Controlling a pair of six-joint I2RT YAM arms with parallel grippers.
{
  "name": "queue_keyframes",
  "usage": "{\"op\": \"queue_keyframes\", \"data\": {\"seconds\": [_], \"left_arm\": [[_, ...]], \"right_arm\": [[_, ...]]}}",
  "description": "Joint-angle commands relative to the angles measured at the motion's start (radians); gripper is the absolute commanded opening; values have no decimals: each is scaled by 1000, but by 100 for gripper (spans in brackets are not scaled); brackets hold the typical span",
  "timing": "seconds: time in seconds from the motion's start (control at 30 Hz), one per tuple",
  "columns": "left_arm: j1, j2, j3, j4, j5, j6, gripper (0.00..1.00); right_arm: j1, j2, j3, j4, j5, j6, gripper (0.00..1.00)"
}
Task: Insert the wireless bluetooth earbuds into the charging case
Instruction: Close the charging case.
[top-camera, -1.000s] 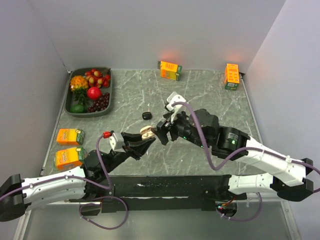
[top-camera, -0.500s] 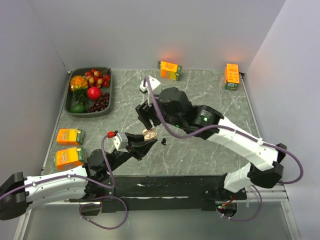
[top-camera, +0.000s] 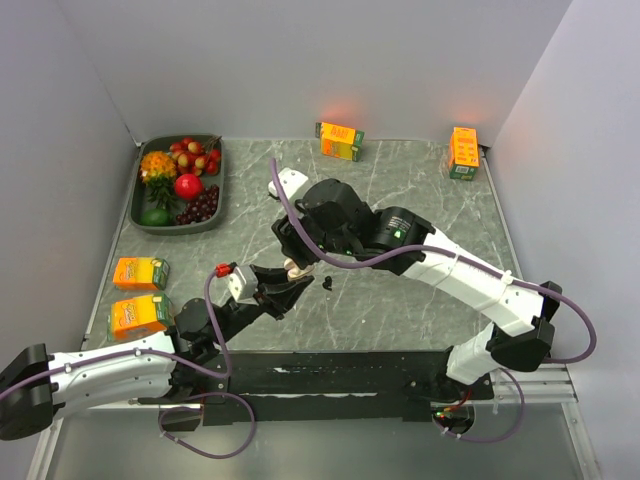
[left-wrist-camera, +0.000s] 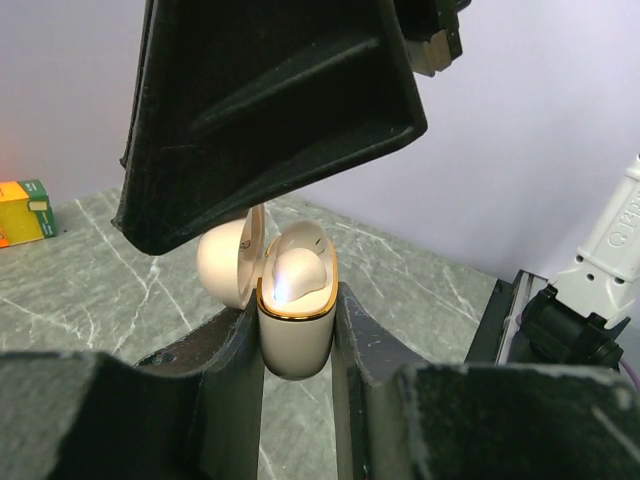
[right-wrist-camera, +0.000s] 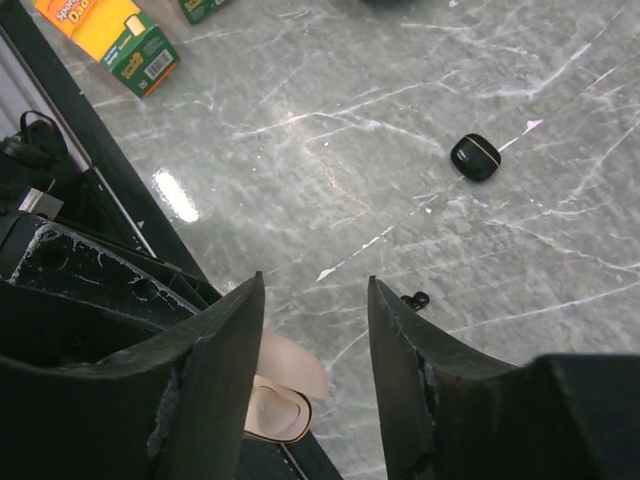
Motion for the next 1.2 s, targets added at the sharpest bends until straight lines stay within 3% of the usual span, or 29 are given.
{"op": "queue_keyframes", "data": {"seconds": [0.0, 0.23, 0.47, 0.5, 0.6, 0.73, 0.9, 0.93, 1.03, 1.17], "left_arm": [[-2, -8, 18, 40, -38, 20, 1], [-2, -2, 22, 42, -71, 31, 1], [-1, 3, 19, 46, -97, 40, 1], [-1, 3, 19, 46, -97, 41, 1], [-1, 7, 19, 45, -101, 35, 1], [40, 35, 27, -24, -117, -72, 1], [283, 52, 28, -119, 87, -362, 1], [348, 61, 71, -203, 108, -444, 1], [495, 157, 210, -414, 280, -531, 2], [686, 430, 402, -661, 469, -609, 1]], "right_arm": [[15, -67, -26, -31, -7, 18, 49], [30, -109, -75, -23, -9, 32, 26], [52, -144, -97, -26, -15, 33, 20], [57, -149, -104, -28, -1, 38, 20], [52, -192, -140, 9, 81, 88, 49], [-23, -270, -186, 58, 99, 155, 62], [-126, -319, -273, 98, 30, 196, 63], [-140, -325, -284, 109, 22, 196, 63], [-149, -331, -325, 126, 19, 193, 64], [-163, -344, -382, 158, 8, 193, 64]]}}
